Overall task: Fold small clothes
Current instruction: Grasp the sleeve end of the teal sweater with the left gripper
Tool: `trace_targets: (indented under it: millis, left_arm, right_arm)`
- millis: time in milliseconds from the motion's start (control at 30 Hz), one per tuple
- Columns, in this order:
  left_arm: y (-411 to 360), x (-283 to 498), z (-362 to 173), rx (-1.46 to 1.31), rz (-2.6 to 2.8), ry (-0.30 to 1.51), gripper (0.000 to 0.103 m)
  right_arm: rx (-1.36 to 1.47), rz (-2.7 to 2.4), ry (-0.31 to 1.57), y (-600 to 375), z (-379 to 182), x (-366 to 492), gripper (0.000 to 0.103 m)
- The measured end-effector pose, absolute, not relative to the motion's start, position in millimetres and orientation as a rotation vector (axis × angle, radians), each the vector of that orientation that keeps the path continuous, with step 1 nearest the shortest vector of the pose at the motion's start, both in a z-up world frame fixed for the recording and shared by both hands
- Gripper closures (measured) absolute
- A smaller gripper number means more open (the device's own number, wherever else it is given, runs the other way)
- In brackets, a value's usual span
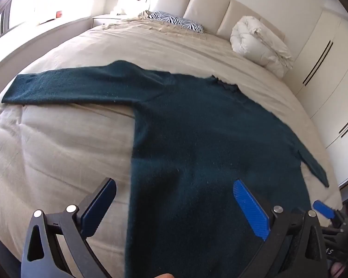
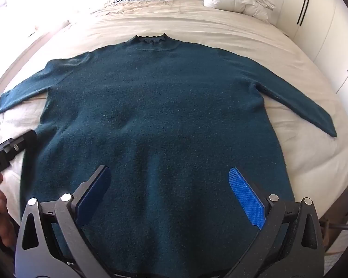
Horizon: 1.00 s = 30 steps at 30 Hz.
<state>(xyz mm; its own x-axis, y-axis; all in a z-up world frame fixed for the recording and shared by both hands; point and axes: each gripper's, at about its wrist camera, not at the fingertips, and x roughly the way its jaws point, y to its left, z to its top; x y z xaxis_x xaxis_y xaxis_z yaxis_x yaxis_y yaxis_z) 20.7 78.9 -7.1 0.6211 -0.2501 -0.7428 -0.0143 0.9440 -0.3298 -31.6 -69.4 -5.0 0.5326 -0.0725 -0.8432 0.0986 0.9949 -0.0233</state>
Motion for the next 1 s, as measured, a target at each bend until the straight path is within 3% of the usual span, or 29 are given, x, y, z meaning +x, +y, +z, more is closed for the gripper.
trace_targets:
  millis: [167,333,700,1000]
  left_arm:
    - [148,41,1,-0.491,-0.151,0.802,0.0]
    - [218,54,-24,-0.708,-0.081,0.875,0.0]
    - [399,70,-55,-1.163,0.105,0.596,0.0]
    - [427,107,-81,-1.301,0.157,0.536,0.002]
  right_arm:
    - [0.12,-0.036,0.929,-61,11,-25,0.0]
    - [0.195,0.003,0.877,-68,17,-16,0.0]
    - [0.24,0.035,0.909,-60,7,1,0.0]
    - [0.24,0.049,0.926,-42,-7,17,0.007]
